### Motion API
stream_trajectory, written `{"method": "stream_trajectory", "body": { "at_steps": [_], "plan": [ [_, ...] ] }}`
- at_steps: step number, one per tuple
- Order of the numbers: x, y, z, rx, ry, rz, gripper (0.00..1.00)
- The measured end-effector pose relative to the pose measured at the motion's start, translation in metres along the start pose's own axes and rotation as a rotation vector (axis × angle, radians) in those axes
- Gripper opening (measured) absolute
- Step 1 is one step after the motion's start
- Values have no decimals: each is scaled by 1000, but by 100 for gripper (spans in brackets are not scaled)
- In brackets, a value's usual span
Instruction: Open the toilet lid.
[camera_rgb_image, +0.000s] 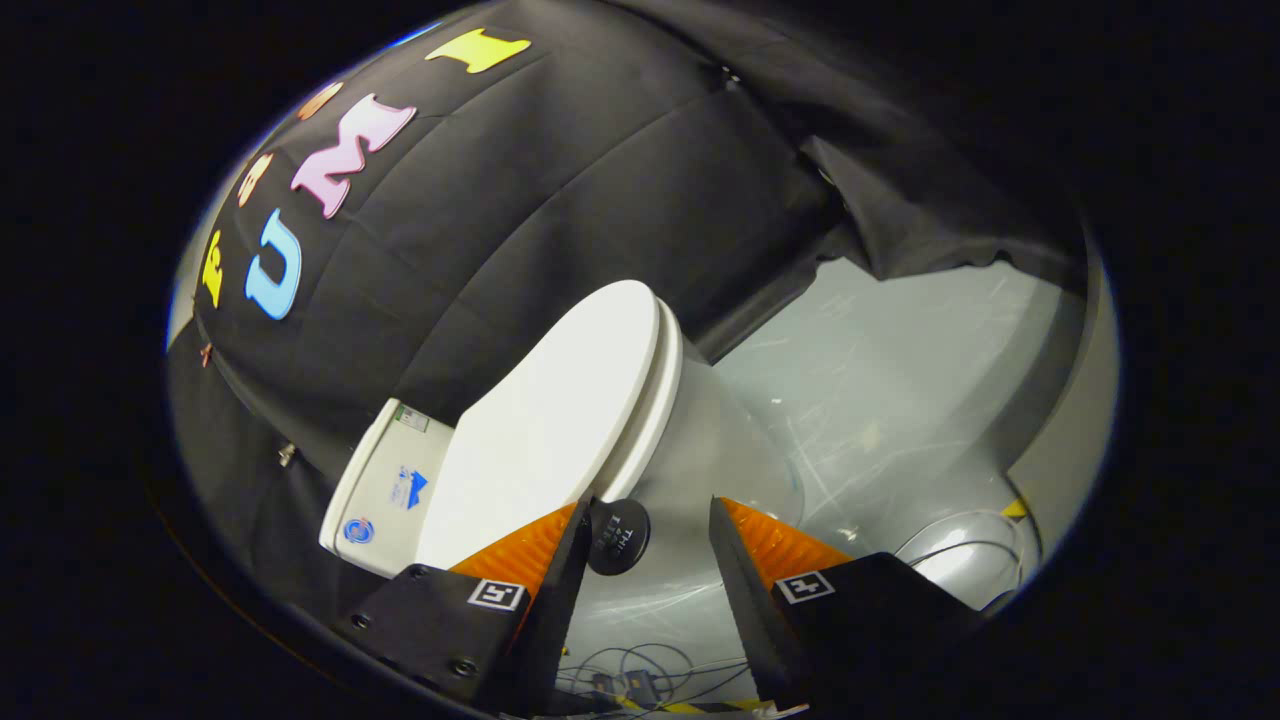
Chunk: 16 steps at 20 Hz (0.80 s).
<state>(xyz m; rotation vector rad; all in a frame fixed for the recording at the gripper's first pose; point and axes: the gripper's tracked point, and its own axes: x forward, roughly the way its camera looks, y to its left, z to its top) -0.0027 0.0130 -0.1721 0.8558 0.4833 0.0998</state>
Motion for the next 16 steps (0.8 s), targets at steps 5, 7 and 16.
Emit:
{"method": "stream_trajectory", "body": {
  "at_steps": [5, 7, 16],
  "plan": [
    [6, 1, -3, 179, 33, 70, 53],
    [8, 8, -8, 269, 70, 120, 49],
    [16, 15, -11, 409, 60, 203, 18]
  ]
}}
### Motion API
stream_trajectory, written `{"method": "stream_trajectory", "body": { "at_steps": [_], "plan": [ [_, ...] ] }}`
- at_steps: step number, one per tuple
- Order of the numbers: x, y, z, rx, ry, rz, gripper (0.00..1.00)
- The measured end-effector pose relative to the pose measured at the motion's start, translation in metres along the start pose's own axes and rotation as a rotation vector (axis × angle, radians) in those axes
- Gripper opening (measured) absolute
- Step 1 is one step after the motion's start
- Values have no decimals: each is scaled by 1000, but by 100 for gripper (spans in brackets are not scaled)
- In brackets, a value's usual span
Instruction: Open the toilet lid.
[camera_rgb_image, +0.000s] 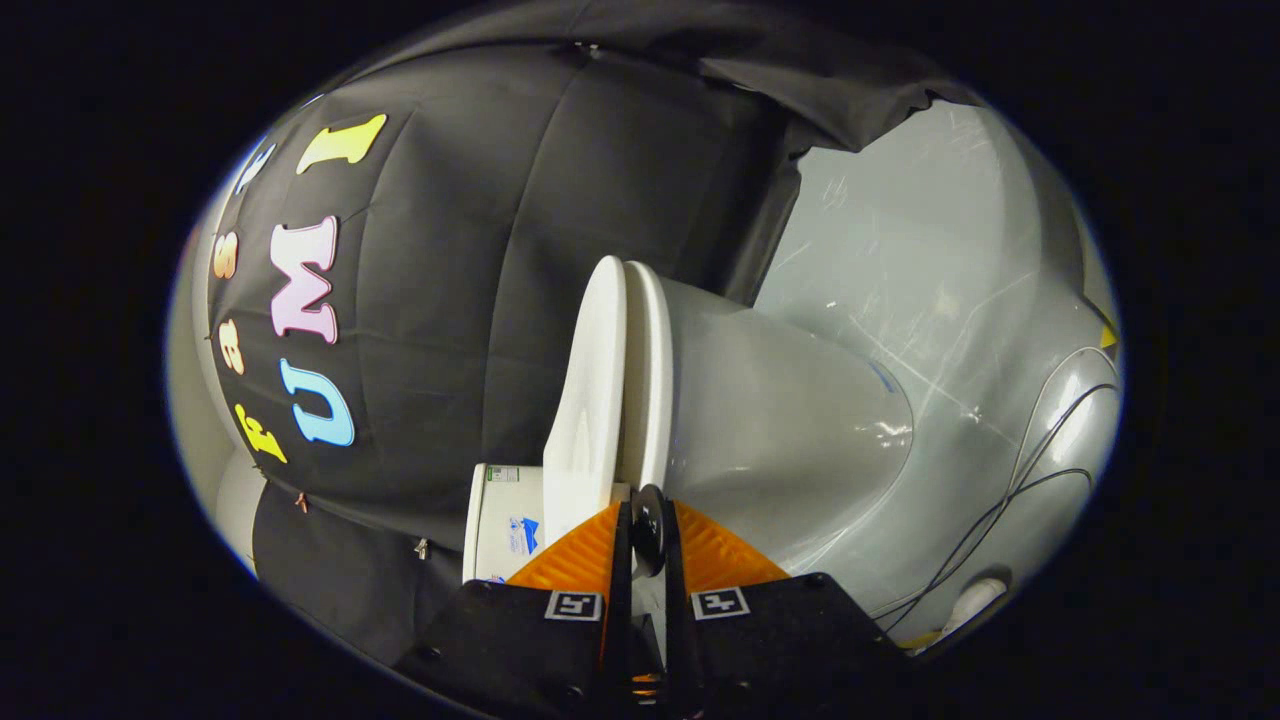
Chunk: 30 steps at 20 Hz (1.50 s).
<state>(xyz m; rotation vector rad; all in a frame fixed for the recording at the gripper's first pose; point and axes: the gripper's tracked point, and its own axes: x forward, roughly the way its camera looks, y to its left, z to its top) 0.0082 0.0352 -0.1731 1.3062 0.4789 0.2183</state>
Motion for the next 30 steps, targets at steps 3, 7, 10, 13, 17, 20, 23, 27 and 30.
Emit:
{"method": "stream_trajectory", "body": {
  "at_steps": [3, 7, 10, 13, 17, 20, 23, 27, 30],
  "plan": [
    [-1, 3, 4, 49, 11, 23, 15],
    [21, 2, 9, 74, -9, 25, 13],
    [2, 2, 4, 91, -10, 34, 5],
    [-3, 3, 3, 54, -12, 20, 5],
    [-3, 6, 5, 27, -28, 7, 5],
    [-3, 9, 4, 21, -34, -6, 5],
    [-3, 14, 4, -56, -39, -41, 5],
    [-8, 30, 6, -104, -57, -55, 5],
    [-12, 46, 5, -167, -65, -67, 5]
  ]
}}
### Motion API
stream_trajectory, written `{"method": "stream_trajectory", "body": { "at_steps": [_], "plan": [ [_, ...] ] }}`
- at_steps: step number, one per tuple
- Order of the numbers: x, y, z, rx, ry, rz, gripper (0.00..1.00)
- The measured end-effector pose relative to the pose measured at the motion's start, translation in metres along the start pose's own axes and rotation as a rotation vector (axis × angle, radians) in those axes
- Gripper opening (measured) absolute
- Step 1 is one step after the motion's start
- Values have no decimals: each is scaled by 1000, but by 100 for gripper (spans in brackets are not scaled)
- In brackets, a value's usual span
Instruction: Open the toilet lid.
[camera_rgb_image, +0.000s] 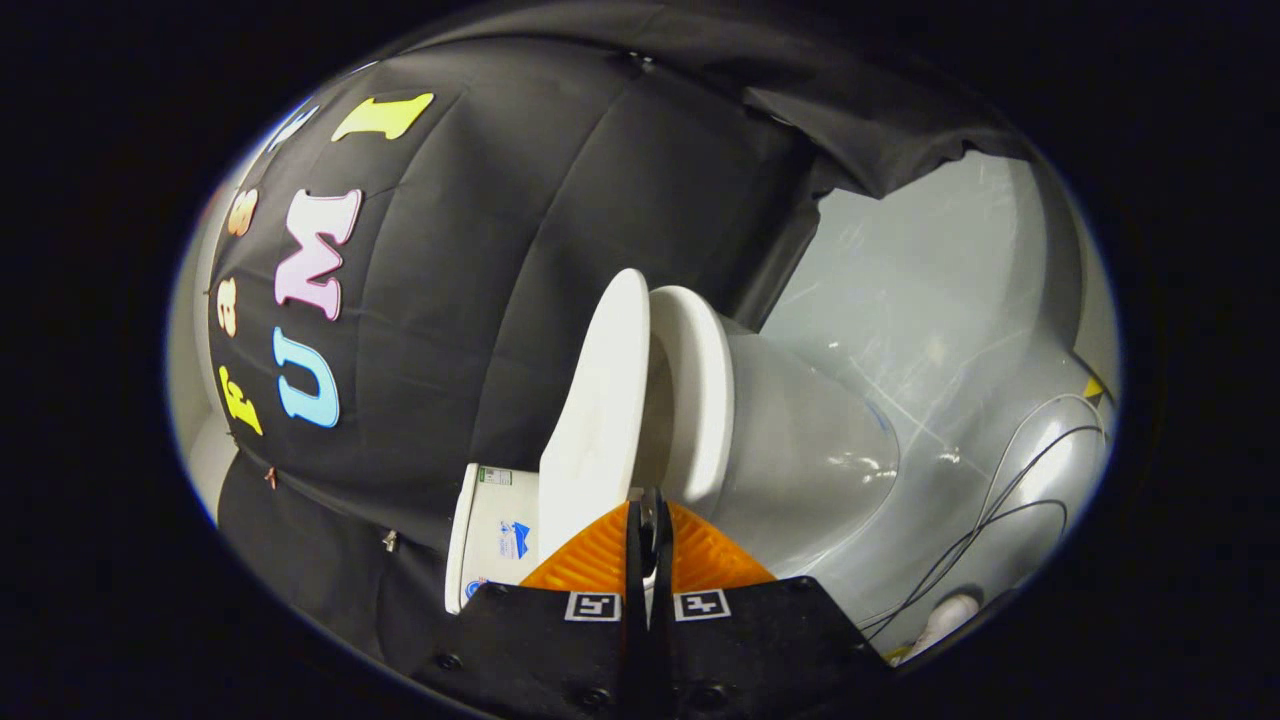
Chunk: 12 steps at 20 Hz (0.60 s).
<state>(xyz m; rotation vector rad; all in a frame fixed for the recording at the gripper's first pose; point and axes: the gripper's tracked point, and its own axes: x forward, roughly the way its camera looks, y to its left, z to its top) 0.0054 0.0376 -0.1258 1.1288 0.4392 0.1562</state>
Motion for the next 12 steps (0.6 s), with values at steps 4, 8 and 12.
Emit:
{"method": "stream_trajectory", "body": {
  "at_steps": [4, 8, 12],
  "plan": [
    [-8, 25, 6, -88, -12, -6, 5],
    [-15, 51, 9, -147, -22, -10, 5],
    [-21, 78, 11, -195, -43, -15, 5]
  ]
}}
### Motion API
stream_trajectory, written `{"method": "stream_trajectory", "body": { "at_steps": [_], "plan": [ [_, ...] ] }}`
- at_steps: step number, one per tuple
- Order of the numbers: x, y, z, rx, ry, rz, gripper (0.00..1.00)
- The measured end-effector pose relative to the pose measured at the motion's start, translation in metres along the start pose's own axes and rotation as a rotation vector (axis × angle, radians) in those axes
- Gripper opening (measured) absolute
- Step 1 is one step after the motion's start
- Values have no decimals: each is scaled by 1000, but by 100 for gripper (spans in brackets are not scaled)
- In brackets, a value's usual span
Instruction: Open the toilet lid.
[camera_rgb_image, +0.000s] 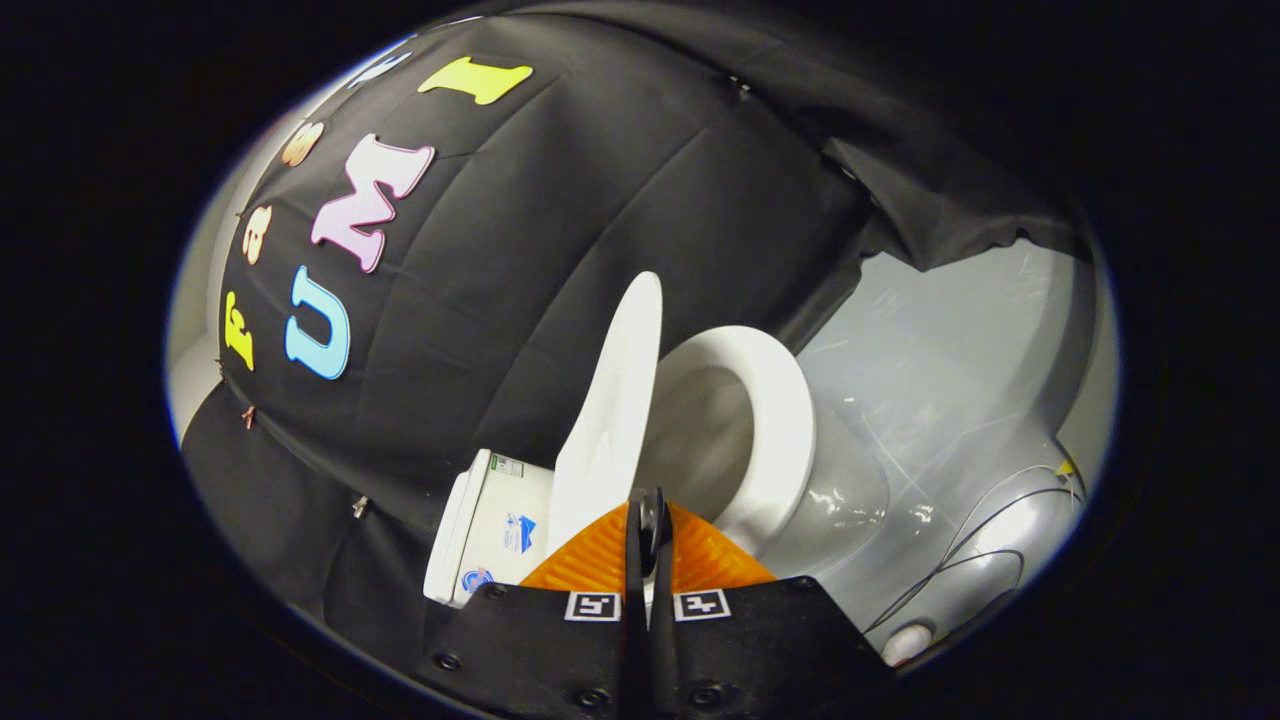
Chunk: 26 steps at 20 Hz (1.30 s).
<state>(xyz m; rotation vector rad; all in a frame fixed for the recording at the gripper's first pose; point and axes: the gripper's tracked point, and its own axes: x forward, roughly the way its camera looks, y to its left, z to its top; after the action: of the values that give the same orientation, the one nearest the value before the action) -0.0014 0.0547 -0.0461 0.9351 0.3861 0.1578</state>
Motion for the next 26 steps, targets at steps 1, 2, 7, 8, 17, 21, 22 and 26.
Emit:
{"method": "stream_trajectory", "body": {
  "at_steps": [1, 2, 7, 8, 17, 21, 22, 26],
  "plan": [
    [-3, 9, 1, -11, -4, 1, 5],
    [-5, 17, 2, -26, -10, 2, 5],
    [-11, 71, 9, -101, -12, 15, 5],
    [-13, 83, 9, -122, -17, 19, 5],
    [-21, 164, 0, -313, -83, -71, 5],
    [-22, 193, -6, -366, -101, -111, 5],
    [-22, 201, -9, -386, -103, -116, 5],
    [-20, 222, -18, -452, -121, -147, 5]
  ]
}}
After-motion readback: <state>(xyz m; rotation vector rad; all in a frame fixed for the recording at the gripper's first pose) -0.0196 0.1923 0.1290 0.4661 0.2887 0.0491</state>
